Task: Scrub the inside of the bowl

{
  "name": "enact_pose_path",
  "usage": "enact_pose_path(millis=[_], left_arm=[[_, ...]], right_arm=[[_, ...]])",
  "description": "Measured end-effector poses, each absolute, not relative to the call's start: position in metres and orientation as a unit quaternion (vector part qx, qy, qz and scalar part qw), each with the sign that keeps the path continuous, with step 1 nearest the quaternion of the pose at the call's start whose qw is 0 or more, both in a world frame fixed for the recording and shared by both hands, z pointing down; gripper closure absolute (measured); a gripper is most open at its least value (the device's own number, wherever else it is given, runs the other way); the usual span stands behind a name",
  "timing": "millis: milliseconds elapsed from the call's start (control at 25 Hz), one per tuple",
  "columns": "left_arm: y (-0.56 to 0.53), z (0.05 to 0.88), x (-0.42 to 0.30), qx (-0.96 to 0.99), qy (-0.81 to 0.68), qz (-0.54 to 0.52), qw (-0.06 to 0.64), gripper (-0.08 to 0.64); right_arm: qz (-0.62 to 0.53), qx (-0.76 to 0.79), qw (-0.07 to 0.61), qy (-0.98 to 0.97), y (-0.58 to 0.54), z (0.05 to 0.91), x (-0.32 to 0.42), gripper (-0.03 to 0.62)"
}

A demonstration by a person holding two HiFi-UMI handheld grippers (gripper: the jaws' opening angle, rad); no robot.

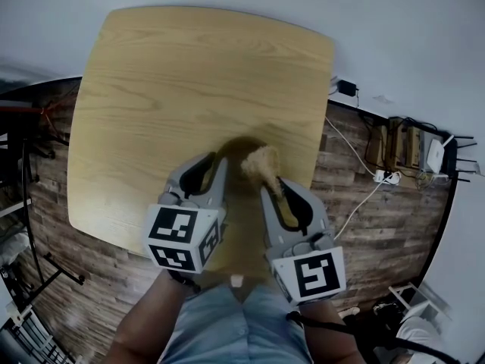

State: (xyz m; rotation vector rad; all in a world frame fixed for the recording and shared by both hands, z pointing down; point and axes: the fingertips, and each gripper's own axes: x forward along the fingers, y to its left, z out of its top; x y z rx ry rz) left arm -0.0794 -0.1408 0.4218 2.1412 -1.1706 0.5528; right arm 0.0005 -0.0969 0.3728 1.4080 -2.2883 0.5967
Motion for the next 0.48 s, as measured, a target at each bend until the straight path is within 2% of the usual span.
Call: enact_pose_path(millis=[200,480], left_arm=[[-0.145,0.427,-0.073,0.812,-0.437,0.224,0.314,0.522],[-0.15,0.416,-0.079,0.819,-0.449,0.224,0.279,0.526]], right_arm=[[0.212,0.502,0.192,-0.816,-0.1,0.379,0.005,0.517],[0.221,0.491,0.215,-0.814,-0.096,0.388,0.001,0.517]])
